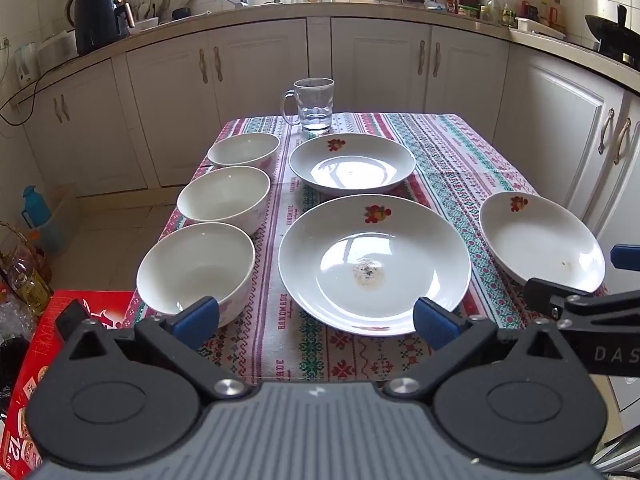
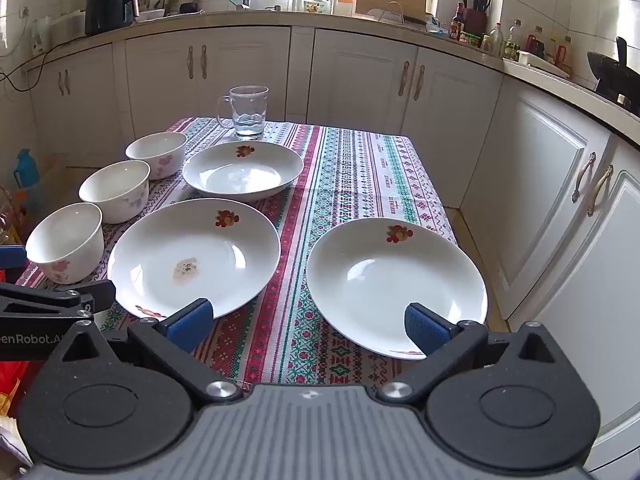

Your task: Organize plates and bowls

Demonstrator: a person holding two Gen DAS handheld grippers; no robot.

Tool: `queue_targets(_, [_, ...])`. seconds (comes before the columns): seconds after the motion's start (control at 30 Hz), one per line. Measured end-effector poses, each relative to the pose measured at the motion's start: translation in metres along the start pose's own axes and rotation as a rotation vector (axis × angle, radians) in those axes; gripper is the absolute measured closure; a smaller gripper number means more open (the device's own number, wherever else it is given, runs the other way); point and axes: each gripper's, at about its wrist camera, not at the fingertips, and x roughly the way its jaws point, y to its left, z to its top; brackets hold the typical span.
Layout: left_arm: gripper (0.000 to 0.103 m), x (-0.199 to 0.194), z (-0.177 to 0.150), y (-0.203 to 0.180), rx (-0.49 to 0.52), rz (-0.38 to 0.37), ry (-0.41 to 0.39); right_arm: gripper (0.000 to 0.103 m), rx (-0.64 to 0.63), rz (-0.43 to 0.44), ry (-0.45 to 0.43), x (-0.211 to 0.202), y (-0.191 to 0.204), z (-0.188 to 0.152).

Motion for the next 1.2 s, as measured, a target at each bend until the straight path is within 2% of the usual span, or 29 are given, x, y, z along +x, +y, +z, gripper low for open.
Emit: queue_targets(1.2, [0.001,-0.0068,0.0054,0.0033,-0.006,0.002,-0.004,0.000,-0.010,0.006,-0.012,-0.0037,0.0000,0.0012])
